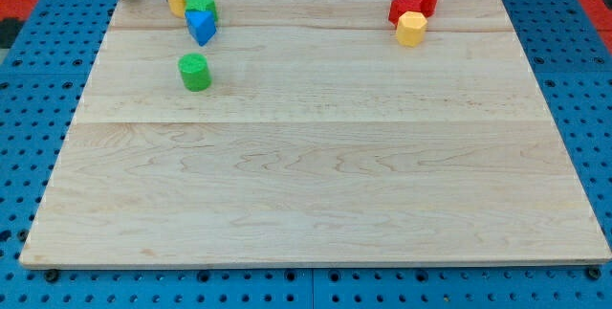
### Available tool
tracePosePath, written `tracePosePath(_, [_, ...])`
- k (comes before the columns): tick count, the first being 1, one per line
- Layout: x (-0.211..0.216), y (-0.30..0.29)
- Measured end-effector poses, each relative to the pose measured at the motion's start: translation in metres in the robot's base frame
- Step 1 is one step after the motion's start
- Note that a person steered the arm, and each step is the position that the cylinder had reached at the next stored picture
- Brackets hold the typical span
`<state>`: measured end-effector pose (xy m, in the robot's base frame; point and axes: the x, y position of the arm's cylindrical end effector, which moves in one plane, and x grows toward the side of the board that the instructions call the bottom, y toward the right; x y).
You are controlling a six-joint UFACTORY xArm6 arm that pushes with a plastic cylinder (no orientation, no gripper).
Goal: Separate the group of blocks from the blue cube
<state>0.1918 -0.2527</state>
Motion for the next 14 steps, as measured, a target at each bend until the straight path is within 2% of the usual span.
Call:
tracePosePath(2, [0.003,0.017])
tracePosePath(6, [0.032,-0.005])
tracePosePath(7, [0.098,-0.015])
tracePosePath(8, [0.126,-0.014])
tracePosePath(9, [0.127,-0.051])
tracePosePath(11, [0.128,-0.047])
tracePosePath(12, [0.103,-0.023])
tracePosePath(14, [0.029,-0.027])
